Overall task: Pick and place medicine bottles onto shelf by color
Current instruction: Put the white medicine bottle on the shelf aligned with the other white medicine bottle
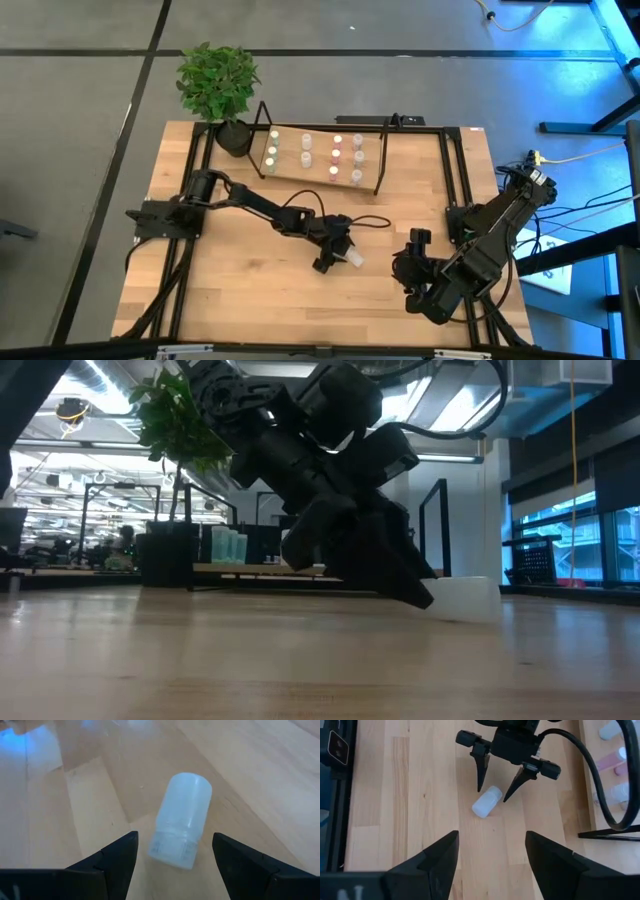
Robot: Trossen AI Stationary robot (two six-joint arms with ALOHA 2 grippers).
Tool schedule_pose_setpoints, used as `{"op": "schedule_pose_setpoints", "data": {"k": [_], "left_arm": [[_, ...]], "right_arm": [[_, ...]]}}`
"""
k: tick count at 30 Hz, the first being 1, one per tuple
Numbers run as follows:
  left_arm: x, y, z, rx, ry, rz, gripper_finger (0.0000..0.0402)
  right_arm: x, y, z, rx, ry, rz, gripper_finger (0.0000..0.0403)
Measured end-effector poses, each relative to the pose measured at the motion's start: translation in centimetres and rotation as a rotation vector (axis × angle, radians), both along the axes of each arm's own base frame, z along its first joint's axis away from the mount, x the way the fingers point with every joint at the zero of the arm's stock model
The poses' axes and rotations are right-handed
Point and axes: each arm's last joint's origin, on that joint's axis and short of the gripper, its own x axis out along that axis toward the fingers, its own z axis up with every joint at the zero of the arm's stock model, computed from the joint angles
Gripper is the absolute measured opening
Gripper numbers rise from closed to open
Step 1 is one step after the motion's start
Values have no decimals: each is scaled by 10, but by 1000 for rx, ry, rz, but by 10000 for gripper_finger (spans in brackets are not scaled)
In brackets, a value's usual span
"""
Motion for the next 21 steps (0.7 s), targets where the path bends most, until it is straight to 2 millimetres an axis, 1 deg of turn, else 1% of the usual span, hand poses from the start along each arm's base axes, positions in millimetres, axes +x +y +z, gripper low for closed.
{"op": "schedule_pose_setpoints", "data": {"k": [9, 21], "left_arm": [[0, 1, -1, 41, 2, 22, 243], [-1, -2, -1, 28, 6, -2, 179]], "right_arm": [[0, 0, 0, 2, -1, 0, 232], [0, 0, 0, 3, -2, -1, 232]]}}
